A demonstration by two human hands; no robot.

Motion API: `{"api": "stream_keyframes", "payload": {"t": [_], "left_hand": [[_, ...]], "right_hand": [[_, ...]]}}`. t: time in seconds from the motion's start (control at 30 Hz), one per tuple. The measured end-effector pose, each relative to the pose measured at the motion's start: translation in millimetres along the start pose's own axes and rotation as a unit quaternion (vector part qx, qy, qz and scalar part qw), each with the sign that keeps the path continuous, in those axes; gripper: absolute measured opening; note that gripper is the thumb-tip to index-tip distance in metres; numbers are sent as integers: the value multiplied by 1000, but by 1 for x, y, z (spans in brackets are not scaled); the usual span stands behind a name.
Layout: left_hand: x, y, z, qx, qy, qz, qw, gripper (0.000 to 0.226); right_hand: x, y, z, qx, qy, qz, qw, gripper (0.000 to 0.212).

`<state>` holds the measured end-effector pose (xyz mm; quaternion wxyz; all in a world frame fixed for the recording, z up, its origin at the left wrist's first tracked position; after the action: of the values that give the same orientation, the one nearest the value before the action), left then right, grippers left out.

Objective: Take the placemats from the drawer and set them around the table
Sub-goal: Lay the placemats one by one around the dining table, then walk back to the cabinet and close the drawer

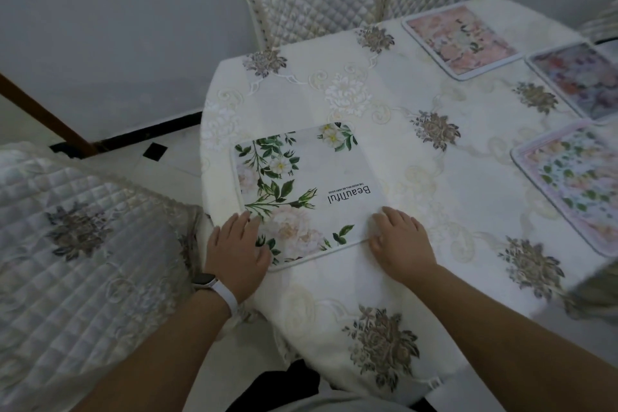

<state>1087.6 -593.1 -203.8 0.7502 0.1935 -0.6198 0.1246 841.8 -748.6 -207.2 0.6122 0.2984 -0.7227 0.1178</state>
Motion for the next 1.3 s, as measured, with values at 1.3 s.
{"api": "stream_keyframes", "payload": {"t": [1.3], "left_hand": [[4,277,489,-525,-61,29,848,50]], "right_hand": [[74,481,267,-301,-102,138,938,42]]}}
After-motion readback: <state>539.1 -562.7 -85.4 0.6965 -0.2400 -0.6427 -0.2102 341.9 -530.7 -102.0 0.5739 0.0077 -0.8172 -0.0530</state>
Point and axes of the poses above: each hand's wrist, its own y-axis away from the middle knuckle, its own x-axis out of the back of the hand, z = x × y, the point moved 10 cm from there along -y, towards the middle knuckle, and after that the axes turned 8 degrees about -y, right-handed, at the moved point
